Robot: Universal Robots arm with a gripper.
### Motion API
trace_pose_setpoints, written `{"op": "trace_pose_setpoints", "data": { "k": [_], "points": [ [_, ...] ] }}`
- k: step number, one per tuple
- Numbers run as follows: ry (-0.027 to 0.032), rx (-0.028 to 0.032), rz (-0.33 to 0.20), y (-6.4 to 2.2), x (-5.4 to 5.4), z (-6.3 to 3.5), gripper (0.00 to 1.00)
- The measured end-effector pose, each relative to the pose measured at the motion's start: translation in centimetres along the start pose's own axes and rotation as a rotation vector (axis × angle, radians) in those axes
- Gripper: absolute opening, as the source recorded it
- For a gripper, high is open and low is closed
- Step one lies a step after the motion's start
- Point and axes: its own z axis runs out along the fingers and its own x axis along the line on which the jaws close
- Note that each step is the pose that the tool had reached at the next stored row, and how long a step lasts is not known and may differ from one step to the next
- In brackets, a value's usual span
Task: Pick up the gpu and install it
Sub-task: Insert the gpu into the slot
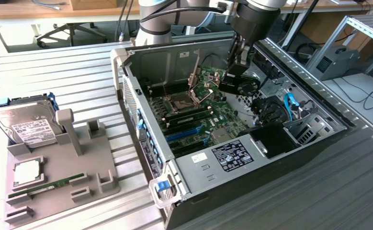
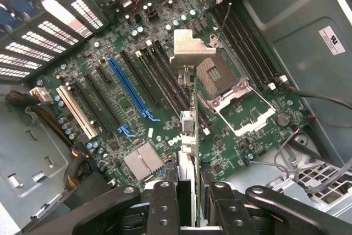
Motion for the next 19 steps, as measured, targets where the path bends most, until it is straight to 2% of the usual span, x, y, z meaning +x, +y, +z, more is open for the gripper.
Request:
{"op": "trace_pose_setpoints", "data": {
  "k": [13, 19],
  "points": [
    [0.0009, -0.0006, -0.023, -0.01, -0.01, 0.01, 0.27],
    [0.0032, -0.0022, -0.083, -0.1, -0.06, 0.04, 0.27]
  ]
}}
